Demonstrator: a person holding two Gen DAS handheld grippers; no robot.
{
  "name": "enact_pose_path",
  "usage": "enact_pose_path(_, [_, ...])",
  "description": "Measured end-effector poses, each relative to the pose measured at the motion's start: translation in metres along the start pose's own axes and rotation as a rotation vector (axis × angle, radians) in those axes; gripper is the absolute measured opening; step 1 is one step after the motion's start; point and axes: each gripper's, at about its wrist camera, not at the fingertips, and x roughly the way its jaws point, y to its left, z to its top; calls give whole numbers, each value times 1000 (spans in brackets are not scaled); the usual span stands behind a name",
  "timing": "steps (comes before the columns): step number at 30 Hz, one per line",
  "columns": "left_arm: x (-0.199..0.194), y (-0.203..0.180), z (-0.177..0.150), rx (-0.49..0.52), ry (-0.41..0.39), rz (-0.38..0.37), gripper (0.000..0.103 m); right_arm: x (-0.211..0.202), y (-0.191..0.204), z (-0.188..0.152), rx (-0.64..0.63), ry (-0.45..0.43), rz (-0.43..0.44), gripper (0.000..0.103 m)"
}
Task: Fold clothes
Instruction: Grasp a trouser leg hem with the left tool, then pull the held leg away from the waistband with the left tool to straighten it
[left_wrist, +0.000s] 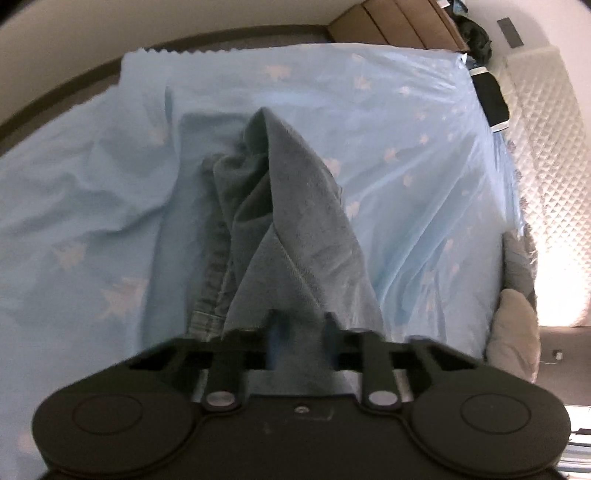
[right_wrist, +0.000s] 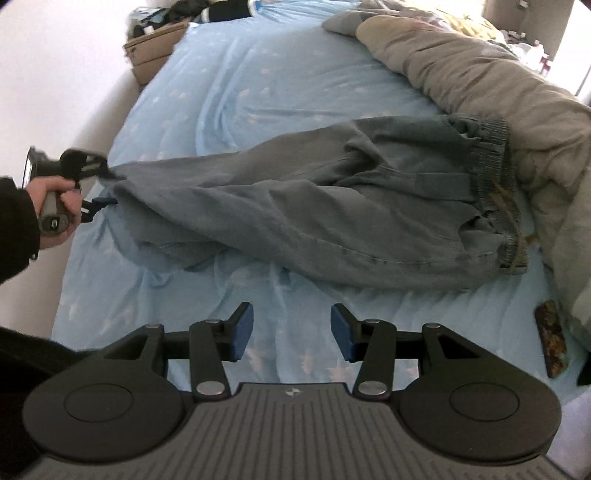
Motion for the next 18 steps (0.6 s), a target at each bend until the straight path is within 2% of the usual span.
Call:
enact_pose_path(5, [-46, 3, -16, -2, -59, -65, 1, 13, 12, 14, 50, 34, 19, 49])
enact_pose_path(13, [-138, -17, -59, 142, -122, -206, 1, 26, 55, 34, -78, 48, 116, 49])
enact_pose_path(16, [-146, -5, -83, 138, -102, -187, 1, 32, 60, 39, -107, 60, 148, 49])
enact_pose_path(18, [-139, 15, -96, 93, -64, -151, 1, 36, 63, 41, -118, 71, 166, 49])
